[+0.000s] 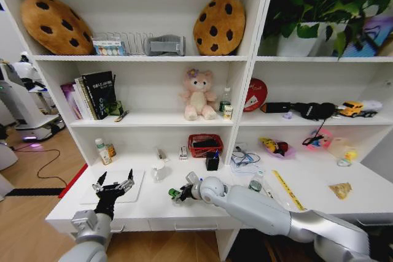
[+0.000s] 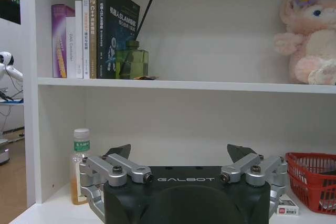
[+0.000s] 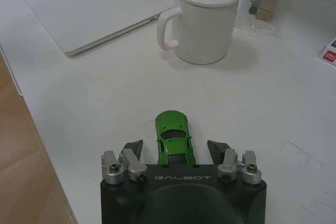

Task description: Organize the objects on the table.

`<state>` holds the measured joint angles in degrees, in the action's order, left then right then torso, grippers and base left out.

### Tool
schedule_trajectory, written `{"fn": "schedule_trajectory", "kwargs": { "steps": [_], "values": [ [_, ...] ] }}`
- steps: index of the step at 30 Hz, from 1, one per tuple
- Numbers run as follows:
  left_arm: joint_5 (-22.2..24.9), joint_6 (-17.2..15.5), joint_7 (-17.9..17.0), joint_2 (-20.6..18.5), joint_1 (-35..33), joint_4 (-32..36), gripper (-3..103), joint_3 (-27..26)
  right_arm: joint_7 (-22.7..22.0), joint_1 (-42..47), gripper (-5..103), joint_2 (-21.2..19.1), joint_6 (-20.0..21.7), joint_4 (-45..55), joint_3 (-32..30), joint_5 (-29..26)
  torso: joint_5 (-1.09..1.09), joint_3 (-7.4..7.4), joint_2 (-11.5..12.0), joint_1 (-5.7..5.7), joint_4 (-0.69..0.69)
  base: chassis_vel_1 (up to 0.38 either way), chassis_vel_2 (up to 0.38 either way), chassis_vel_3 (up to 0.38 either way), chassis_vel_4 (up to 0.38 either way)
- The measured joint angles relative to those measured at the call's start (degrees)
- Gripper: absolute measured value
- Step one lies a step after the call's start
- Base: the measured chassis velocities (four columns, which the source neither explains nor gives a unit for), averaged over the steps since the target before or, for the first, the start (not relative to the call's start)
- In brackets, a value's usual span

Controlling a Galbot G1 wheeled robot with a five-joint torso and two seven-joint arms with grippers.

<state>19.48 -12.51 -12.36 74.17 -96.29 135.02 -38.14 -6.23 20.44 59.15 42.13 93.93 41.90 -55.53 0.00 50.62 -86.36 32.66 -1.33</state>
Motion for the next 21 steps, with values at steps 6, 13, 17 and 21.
{"fn": "schedule_trajectory", "kwargs": {
  "steps": [6,13,17,21],
  "values": [
    [0.00,0.00,0.00,0.00,0.00,0.00,100,0.00,3.37,-0.88,70,-0.42,0.00,-0.29,0.49,2.23,0.00,0.00,0.00,0.00,-0.01,0.000,0.000,0.000,0.000],
    [0.00,0.00,0.00,0.00,0.00,0.00,100,0.00,4.72,-1.38,72,-0.56,0.00,-0.67,0.89,3.05,0.00,0.00,0.00,0.00,0.00,0.000,0.000,0.000,0.000],
    [0.00,0.00,0.00,0.00,0.00,0.00,100,0.00,4.74,-1.80,69,-0.16,0.00,-0.90,1.42,3.04,0.00,0.00,0.00,0.00,-0.01,0.000,0.000,0.000,0.000],
    [0.00,0.00,0.00,0.00,0.00,0.00,100,0.00,4.74,-2.35,69,0.40,0.00,-1.47,1.72,3.03,0.00,0.00,0.00,0.00,0.00,0.000,0.000,0.000,0.000]
  ]
}}
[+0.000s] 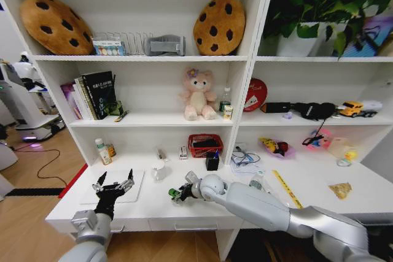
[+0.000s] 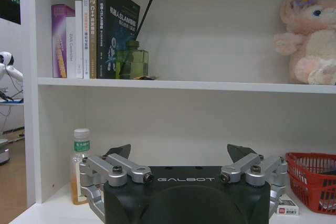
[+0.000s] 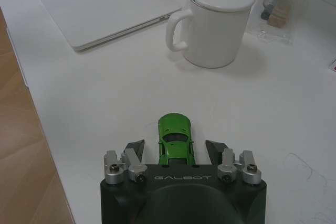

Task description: Organize the objects on the table.

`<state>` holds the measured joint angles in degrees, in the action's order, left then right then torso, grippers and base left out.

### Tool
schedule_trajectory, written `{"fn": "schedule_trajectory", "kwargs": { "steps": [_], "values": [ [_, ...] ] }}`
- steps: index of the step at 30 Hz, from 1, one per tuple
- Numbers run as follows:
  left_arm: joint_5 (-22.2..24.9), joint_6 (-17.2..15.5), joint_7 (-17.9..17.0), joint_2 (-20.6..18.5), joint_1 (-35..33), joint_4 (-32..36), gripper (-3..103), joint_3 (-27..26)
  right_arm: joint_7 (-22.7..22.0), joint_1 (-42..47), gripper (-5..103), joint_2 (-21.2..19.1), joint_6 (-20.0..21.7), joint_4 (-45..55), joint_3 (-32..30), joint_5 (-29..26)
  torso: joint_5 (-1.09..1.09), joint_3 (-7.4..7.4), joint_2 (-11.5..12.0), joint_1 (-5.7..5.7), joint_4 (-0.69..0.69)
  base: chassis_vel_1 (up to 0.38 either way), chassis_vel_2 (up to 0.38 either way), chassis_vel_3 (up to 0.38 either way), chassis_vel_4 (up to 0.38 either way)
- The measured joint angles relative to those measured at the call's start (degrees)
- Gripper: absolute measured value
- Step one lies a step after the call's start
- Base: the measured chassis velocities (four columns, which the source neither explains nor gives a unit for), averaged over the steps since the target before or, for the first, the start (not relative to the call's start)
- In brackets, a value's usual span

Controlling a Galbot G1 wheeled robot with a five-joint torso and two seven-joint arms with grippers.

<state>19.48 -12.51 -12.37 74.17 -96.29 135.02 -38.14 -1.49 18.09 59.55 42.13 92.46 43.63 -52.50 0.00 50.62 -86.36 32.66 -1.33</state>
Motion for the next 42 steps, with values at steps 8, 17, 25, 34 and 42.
{"fn": "schedule_trajectory", "kwargs": {
  "steps": [8,17,25,34,42],
  "values": [
    [0.00,0.00,0.00,0.00,0.00,0.00,100,0.00,-0.31,-0.90,69,1.49,0.00,-0.97,0.76,-0.30,0.00,0.00,0.00,0.00,0.00,0.000,0.000,0.000,0.000],
    [0.00,0.00,0.00,0.00,0.00,0.00,100,0.00,-0.61,-1.27,67,0.93,0.00,-1.14,0.93,-0.58,0.00,0.00,0.00,0.00,0.00,0.000,0.000,0.000,0.000],
    [0.00,0.00,0.00,0.00,0.00,0.00,100,0.00,0.02,-1.14,61,0.14,0.00,-0.98,1.07,-0.72,0.00,0.00,0.00,0.00,0.00,0.000,0.000,0.000,0.000],
    [0.00,0.00,0.00,0.00,0.00,0.00,100,0.00,1.25,-0.67,47,0.12,0.00,-1.01,0.91,-0.44,0.00,0.00,0.00,0.00,0.00,0.000,0.000,0.000,0.000],
    [0.00,0.00,0.00,0.00,0.00,0.01,100,0.00,1.63,0.14,33,0.21,-0.07,-1.02,0.50,0.31,0.00,0.00,-0.01,0.00,-0.01,0.000,0.000,0.000,0.000]
  ]
}}
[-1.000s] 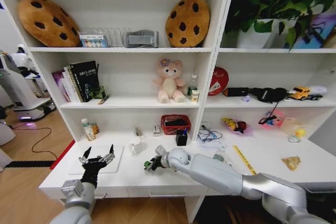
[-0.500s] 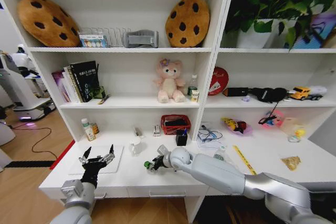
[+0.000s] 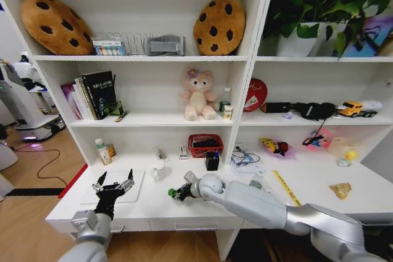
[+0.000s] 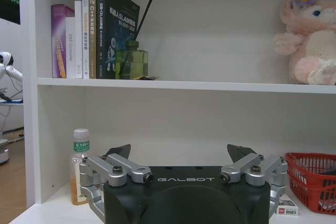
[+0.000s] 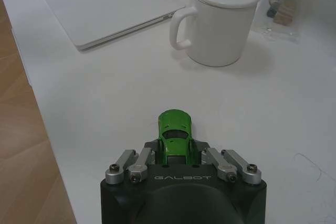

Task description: Organize the objects on the table.

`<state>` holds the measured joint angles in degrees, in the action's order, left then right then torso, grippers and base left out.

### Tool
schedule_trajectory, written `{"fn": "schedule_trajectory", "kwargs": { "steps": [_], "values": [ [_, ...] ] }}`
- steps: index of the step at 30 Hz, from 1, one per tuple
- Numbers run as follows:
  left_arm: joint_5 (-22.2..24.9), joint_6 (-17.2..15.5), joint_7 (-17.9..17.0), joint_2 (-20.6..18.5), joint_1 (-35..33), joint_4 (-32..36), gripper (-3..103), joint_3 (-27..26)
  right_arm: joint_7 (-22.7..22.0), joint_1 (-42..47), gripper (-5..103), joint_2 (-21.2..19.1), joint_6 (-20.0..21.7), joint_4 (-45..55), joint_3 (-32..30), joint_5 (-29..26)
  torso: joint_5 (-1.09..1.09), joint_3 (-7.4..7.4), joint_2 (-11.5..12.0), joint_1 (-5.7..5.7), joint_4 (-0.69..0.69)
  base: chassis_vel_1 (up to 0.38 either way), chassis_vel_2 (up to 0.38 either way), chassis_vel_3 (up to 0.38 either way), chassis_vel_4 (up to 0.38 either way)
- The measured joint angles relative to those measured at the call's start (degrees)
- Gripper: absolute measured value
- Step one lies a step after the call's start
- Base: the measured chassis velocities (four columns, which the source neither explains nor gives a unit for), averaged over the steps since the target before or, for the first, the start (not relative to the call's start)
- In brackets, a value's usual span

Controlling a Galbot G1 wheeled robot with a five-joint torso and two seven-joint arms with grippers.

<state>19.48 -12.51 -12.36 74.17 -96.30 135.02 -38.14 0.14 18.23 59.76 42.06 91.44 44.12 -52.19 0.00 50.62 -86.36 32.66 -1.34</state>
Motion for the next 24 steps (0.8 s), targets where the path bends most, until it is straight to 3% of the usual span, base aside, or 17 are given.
{"fn": "schedule_trajectory", "kwargs": {
  "steps": [10,24],
  "values": [
    [0.00,0.00,0.00,0.00,0.00,0.00,100,0.00,-1.79,0.33,33,-0.93,0.10,4.24,-2.17,0.01,0.00,0.01,0.01,0.00,0.01,0.000,0.000,0.000,0.000],
    [0.00,0.00,0.00,0.00,0.00,-0.01,100,0.00,-2.65,0.48,33,-2.00,0.10,16.14,-13.31,3.54,0.00,0.00,0.01,0.00,0.00,0.000,0.000,0.000,0.000]
  ]
}}
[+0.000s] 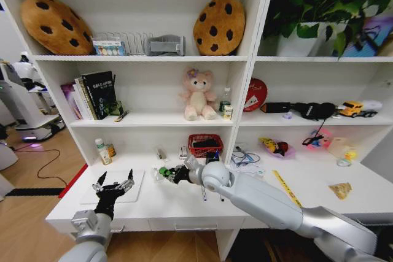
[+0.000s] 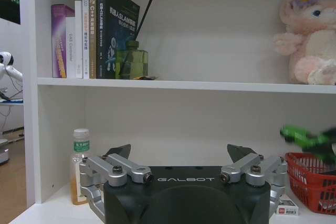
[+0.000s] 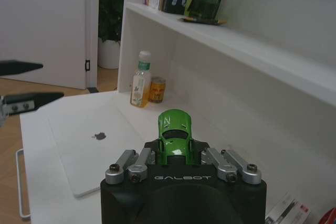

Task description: Organize the objects on the table.

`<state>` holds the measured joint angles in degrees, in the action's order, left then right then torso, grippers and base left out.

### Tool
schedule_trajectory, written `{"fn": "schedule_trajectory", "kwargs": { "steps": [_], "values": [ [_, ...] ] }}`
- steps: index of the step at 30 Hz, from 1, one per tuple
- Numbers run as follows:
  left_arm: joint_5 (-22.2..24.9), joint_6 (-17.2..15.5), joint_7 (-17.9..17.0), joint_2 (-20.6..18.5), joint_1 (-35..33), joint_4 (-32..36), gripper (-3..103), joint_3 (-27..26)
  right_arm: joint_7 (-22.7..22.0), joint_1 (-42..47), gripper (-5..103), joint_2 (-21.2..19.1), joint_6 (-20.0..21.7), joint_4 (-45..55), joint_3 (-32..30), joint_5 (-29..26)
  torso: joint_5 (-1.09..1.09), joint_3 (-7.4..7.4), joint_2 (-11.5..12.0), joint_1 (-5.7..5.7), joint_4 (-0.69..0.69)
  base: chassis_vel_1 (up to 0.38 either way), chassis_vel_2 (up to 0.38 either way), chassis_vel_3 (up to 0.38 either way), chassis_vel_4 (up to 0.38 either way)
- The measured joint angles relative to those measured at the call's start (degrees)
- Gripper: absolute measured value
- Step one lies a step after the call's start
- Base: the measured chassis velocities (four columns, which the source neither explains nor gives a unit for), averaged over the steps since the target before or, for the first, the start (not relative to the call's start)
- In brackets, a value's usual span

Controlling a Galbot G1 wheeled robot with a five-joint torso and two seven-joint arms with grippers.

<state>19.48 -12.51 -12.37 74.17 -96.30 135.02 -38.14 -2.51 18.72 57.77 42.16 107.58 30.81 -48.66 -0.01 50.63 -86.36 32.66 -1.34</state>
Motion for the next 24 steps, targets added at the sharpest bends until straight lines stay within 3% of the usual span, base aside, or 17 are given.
{"fn": "schedule_trajectory", "kwargs": {
  "steps": [2,5,9,16,24],
  "values": [
    [0.00,0.00,0.00,0.00,0.00,0.00,100,0.00,0.35,-2.08,33,0.44,0.00,1.42,-3.27,0.13,0.01,0.00,0.00,0.00,0.01,0.000,0.000,0.000,0.000],
    [0.00,0.00,0.01,0.00,0.00,0.00,100,0.00,3.45,-7.78,33,7.64,-2.21,-4.66,-10.64,4.98,0.01,0.00,0.00,0.00,0.03,0.000,0.000,0.000,0.000],
    [0.00,0.00,0.02,0.00,0.00,0.00,100,0.01,4.14,-9.27,33,10.96,-4.08,-9.53,-12.63,7.43,0.02,0.00,0.00,0.00,0.02,0.000,0.000,0.000,0.000],
    [0.00,0.00,0.00,0.00,0.00,0.00,100,-0.01,4.36,-11.91,33,19.05,-7.85,-26.66,-17.83,15.01,0.01,0.01,0.00,0.01,0.00,0.000,0.000,0.000,0.000],
    [0.00,0.00,0.00,0.00,0.00,0.00,100,0.00,5.63,-14.12,33,23.41,-10.65,-36.03,-19.59,17.28,0.01,0.00,0.00,0.00,0.01,0.000,0.000,0.000,0.000]
  ]
}}
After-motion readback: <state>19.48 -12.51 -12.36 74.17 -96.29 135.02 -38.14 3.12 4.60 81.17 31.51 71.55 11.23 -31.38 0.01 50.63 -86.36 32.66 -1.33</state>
